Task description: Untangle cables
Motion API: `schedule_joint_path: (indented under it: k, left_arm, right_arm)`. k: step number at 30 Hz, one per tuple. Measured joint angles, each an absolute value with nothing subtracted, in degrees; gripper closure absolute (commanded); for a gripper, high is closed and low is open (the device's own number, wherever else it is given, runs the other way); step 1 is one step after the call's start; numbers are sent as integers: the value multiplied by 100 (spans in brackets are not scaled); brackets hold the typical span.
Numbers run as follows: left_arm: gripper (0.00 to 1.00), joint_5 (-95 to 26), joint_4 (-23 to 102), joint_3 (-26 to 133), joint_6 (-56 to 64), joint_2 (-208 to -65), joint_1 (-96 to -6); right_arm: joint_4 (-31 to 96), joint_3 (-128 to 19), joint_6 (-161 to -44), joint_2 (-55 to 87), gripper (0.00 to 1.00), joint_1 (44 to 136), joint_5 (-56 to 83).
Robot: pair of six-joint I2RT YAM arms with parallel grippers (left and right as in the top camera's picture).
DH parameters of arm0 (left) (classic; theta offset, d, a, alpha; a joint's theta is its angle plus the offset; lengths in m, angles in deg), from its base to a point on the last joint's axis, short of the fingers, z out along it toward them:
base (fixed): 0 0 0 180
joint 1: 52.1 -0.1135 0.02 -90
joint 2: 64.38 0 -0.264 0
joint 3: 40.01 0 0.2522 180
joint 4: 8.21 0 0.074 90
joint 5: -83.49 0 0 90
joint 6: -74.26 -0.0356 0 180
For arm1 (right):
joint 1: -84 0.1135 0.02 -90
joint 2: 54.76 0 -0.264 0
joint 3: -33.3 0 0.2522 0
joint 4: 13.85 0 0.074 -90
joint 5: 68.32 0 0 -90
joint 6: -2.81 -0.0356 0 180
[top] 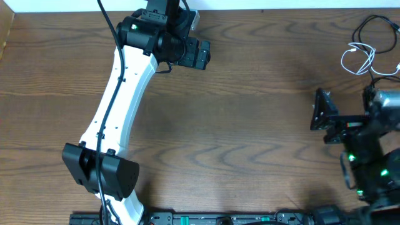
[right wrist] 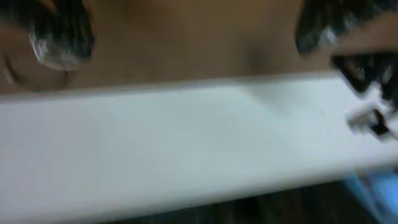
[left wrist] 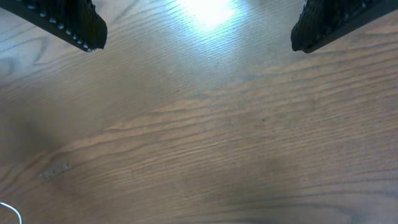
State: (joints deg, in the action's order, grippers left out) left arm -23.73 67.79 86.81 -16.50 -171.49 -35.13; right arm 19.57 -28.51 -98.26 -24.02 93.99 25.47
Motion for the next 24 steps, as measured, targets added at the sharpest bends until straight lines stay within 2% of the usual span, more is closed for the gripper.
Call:
schedule_joint_path:
  k: [4,10,18,24]
  left_arm:
    - [0,-2375,6779,8681,-1672,-17149,-3513]
    - [0,-2373,6781,8681,-1693,-17149,-3513]
    - [0,-2373,6788,8681,-1709,-17149,-3513]
    - [0,-2373,6788,8681,-1707,-17149,-3513]
  right_arm:
    - [545,-1420,-9832,-3099,1,9399,2623]
    - [-445,215,-9832,-4153,1,9399,2757]
    - [-178,998,-9832,-4998,1,9399,2859]
    - [-484,1667,-9802,-5243,1,9399,2923]
